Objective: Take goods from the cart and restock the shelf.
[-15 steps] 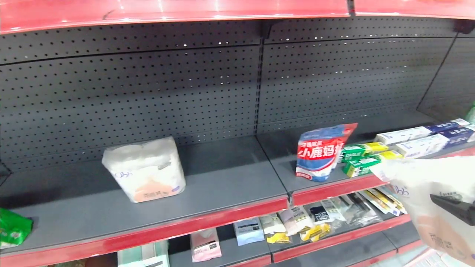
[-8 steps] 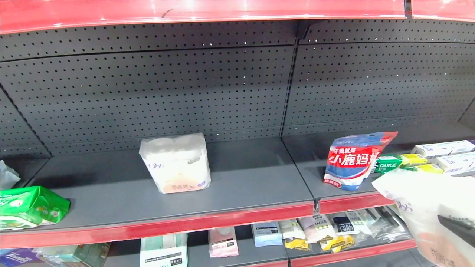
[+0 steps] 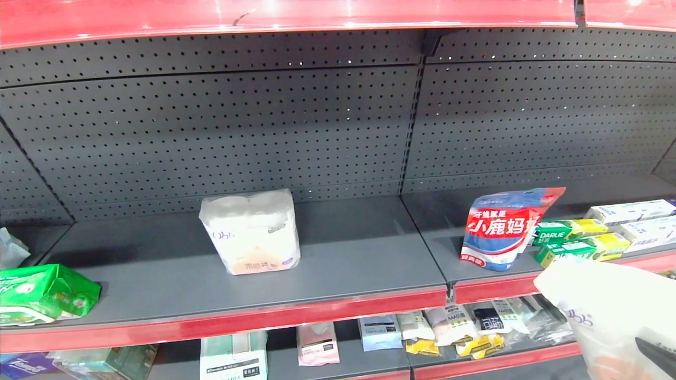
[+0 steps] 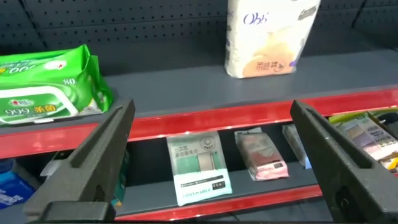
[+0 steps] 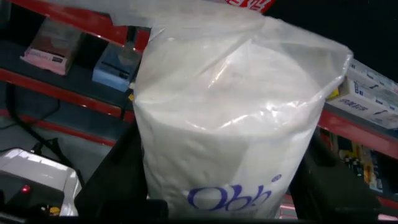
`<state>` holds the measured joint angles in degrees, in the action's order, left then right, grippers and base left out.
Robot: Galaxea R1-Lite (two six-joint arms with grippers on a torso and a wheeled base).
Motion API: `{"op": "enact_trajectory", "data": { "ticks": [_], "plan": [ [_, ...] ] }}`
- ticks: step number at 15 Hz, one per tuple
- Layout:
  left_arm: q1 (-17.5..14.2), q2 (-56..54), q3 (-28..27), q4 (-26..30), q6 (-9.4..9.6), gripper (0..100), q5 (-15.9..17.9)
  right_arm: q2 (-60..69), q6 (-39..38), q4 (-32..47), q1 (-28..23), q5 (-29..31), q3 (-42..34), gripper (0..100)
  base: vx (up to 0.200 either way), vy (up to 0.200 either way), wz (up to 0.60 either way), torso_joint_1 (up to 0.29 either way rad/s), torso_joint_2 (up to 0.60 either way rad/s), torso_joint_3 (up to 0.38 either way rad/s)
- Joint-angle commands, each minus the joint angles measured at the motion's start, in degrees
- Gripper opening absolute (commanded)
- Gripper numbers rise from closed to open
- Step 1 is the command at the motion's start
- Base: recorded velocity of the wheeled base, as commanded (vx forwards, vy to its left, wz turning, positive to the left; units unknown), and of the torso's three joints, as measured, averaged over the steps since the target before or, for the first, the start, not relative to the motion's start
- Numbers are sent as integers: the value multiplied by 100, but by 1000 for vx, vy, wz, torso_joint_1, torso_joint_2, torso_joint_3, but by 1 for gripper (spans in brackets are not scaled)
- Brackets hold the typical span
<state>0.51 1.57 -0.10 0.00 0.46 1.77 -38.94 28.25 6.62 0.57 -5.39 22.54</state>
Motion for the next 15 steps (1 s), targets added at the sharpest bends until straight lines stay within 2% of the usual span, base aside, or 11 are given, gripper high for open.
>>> {"op": "enact_trajectory", "data": {
  "ticks": [1, 2, 3, 5, 6, 7, 8, 9, 11, 13, 15],
  "plan": [
    [28, 186, 1, -9, 68, 100, 17, 79, -118, -12, 22, -129, -101, 0, 0, 0, 0, 0, 0, 0],
    [89, 221, 1, -9, 112, 100, 104, 88, -302, -20, 39, -525, -101, 0, 0, 0, 0, 0, 0, 0],
    [133, 221, 1, -9, 121, 100, 113, 79, -337, -64, 13, -560, -92, 0, 0, 0, 0, 0, 0, 0],
    [133, 256, -140, -18, 121, 100, 87, 132, -320, -64, -31, -112, 5, 0, 0, 0, 0, 0, 0, 0],
    [133, 1012, -957, 26, 33, 100, -80, 123, -320, -64, -22, 3, 93, 0, 0, 0, 0, 0, 0, 0],
    [133, 2058, -1730, 18, -477, 100, -256, 70, -355, -64, -31, 20, 128, 0, 0, 0, 0, 0, 0, 0],
    [133, 2119, -1766, 18, -521, 100, -265, 70, -364, -64, -22, 11, 128, 0, 0, 0, 0, 0, 0, 0],
    [89, 3095, -2144, -88, -582, 100, -344, 0, -522, -73, 83, -437, 119, 0, 0, 0, 0, 0, 0, 0],
    [45, 3341, -2038, -132, -372, 100, -379, 70, -829, -64, 83, -630, 14, 0, 0, 0, 0, 0, 0, 0],
    [54, 3684, -1977, -141, -11, 100, -309, 97, -847, -56, 57, -621, -48, 0, 0, 0, 0, 0, 0, 0],
    [54, 4158, -1985, -202, 50, 100, 96, 53, -838, -56, 57, -604, -48, 0, 0, 0, 0, 0, 0, 0]
  ]
}}
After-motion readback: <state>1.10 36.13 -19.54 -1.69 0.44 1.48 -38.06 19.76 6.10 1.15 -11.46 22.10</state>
